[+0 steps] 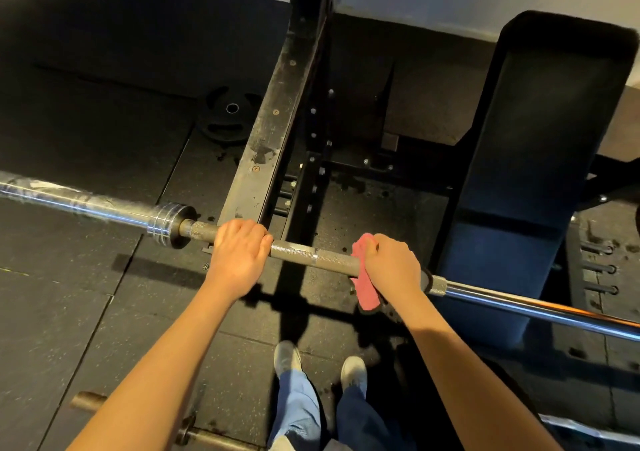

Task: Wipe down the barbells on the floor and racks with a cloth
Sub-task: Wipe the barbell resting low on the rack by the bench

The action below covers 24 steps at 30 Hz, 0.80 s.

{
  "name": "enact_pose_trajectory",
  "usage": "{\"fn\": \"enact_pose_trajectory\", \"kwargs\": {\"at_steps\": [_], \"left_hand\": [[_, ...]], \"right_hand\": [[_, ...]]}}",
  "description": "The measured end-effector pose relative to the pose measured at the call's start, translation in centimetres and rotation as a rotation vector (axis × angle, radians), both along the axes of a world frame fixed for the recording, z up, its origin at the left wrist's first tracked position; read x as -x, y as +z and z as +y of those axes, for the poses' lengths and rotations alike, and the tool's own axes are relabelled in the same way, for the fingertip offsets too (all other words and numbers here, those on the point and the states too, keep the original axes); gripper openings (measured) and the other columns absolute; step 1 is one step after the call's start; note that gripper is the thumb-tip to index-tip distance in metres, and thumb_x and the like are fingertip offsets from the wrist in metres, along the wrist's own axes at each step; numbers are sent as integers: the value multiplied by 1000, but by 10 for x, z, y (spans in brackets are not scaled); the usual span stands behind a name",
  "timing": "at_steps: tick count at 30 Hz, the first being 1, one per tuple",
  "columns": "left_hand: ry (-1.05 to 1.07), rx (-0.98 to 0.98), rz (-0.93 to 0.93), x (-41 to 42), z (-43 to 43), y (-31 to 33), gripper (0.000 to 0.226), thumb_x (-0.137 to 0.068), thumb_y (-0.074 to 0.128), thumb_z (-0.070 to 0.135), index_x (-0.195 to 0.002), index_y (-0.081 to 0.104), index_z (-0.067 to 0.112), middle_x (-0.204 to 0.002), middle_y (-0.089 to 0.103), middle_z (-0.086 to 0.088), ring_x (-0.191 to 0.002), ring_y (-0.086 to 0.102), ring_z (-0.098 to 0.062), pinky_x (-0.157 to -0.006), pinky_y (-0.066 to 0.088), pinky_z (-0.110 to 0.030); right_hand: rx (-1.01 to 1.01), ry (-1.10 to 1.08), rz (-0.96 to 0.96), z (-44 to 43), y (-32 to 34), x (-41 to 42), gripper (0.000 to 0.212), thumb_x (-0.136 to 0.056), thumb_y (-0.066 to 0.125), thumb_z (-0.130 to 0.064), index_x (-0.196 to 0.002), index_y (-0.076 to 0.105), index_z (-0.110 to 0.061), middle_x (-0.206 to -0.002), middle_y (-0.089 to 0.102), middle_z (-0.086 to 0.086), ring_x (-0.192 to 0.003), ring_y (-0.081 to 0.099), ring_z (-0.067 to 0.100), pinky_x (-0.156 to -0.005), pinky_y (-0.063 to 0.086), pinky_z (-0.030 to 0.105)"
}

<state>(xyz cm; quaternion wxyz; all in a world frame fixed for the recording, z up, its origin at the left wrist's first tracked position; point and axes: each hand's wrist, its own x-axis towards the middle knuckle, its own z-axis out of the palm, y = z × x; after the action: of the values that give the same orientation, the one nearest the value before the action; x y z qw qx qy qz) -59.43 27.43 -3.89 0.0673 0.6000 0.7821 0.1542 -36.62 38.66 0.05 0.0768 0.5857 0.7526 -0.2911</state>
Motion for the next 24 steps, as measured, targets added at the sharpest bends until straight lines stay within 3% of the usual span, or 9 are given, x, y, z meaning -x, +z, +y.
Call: {"fn": "enact_pose_trajectory", "kwargs": {"at_steps": [2,5,9,12,15,17,19,21,24], "left_hand": [[2,-8,-4,1,0,-1,36,-95,25,33,-78,54,18,-77,41,9,-76,34,-13,-73,26,-31],[14,-23,-20,-1,-4,-4,33,-96,28,32,-82,55,18,-80,44,8,-78,36,-13,-74,28,-31],[17,2,-3,-3,-10,-7,31,-97,29,33,-88,55,19,-84,48,6,-80,41,-15,-77,28,-30],[21,24,4,-4,-14,-6,30,-97,30,33,-91,56,19,-86,49,6,-81,42,-15,-77,29,-30],[19,22,0,-5,-15,-6,30,-96,30,33,-92,56,18,-87,48,6,-82,41,-15,-78,29,-30],[18,18,1,-5,-15,-5,30,-97,30,33,-93,56,18,-87,48,6,-82,41,-15,-78,29,-31],[17,22,6,-5,-13,-4,31,-96,30,33,-93,56,18,-87,49,5,-82,43,-16,-78,30,-31],[19,30,10,-5,-13,-5,31,-96,30,33,-93,57,18,-87,49,5,-82,43,-16,-78,30,-31],[23,23,12,-6,-13,-5,31,-96,30,33,-93,57,17,-87,50,4,-82,44,-17,-78,30,-31]], "right_hand": [[-68,-43,76,-5,0,-22,32,-102,32,-32,-102,63,-28,-92,67,-2,-83,62,21,-74,48,36],[-297,107,138,-18,6,-56,47,-103,31,-27,-70,63,-30,-62,63,-11,-60,60,7,-69,49,32],[-249,169,-11,-25,-5,-16,34,-101,35,-21,-121,61,-32,-105,66,-6,-89,62,18,-80,47,34],[-66,-175,343,-24,1,22,31,-102,34,-21,-112,63,-24,-102,63,-6,-89,59,15,-76,43,31],[-136,-604,764,-1,23,22,30,-100,36,-10,-107,63,-22,-100,62,-12,-91,57,3,-80,39,17],[-119,-696,962,6,21,14,30,-101,35,-10,-110,62,-21,-105,63,-11,-93,59,-4,-80,43,12],[-127,-446,828,-2,12,13,28,-102,37,-14,-110,63,-18,-111,65,1,-100,63,11,-88,51,26],[-208,-177,477,-17,-3,6,23,-99,47,-18,-112,65,-16,-117,58,3,-105,58,22,-94,45,38],[-262,119,125,-20,-8,-11,28,-99,50,-18,-124,63,-18,-116,57,5,-104,54,25,-89,41,38]]}}
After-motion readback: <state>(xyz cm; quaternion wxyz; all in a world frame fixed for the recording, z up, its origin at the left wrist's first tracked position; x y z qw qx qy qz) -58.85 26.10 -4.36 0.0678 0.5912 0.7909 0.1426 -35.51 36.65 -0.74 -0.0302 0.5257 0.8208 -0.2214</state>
